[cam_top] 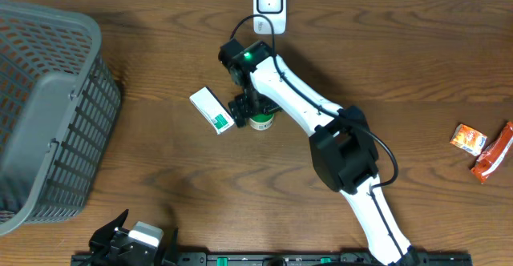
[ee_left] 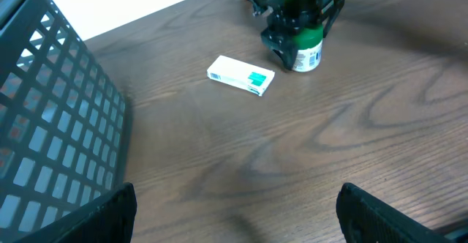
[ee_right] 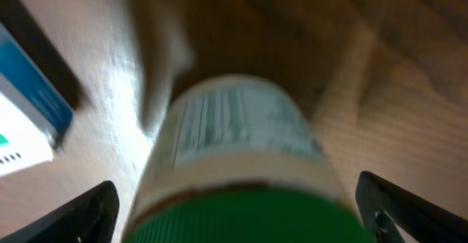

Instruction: Scan the item barcode

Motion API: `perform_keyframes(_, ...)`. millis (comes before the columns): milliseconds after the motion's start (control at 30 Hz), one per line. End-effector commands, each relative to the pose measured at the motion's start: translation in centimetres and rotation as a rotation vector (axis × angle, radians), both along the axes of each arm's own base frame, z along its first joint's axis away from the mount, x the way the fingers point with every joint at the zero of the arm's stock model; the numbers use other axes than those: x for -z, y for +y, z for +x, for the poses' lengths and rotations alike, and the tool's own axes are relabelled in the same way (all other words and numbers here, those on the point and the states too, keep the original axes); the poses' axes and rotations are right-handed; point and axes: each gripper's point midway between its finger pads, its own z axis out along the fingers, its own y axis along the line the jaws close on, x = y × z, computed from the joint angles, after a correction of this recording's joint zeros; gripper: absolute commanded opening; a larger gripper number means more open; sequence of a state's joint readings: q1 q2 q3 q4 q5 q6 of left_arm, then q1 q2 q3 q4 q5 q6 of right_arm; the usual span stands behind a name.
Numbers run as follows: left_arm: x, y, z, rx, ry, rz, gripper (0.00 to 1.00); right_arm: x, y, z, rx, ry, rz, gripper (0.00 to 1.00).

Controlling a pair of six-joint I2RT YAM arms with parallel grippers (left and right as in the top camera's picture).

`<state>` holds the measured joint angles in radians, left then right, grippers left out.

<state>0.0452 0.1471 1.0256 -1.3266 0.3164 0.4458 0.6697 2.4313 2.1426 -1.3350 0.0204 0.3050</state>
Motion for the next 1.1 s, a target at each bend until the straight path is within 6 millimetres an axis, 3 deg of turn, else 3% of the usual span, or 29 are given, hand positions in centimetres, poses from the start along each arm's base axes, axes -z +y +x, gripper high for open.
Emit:
perform_keyframes(0,-0.3,-0.2,-0.1,0.012,-0.015,-0.002,0.86,-0.1,0.5,1.1,0.062,-0.024,0.05,0.96)
perform_keyframes(300,-0.3,-0.2,-0.1,0.012,-0.015,-0.002,0.86,0.3,0.8,1.4,0.068,-0.038,0.06,0.93)
perform_keyframes(567,-0.3,-0.2,-0.1,0.012,-0.015,-0.002,0.86,3.4,-0.5,0.2,0.082,0.0,0.025,0.93)
perform_keyframes(867,-0.3,-0.2,-0.1,0.012,-0.015,-0.002,0.86,3.2,-0.8,-0.4,0.108,0.029,0.013,0.75)
perform_keyframes(967,-0.3,-0.2,-0.1,0.011,-0.015,-0.002,0.86,3.0,-0.8,-0.4,0.107,0.031,0.012,0.75)
perform_keyframes(1067,-0.3,-0.2,-0.1,0.012,-0.015,-0.002,0.86,2.9,-0.9,-0.5,0.125,0.035,0.007,0.87)
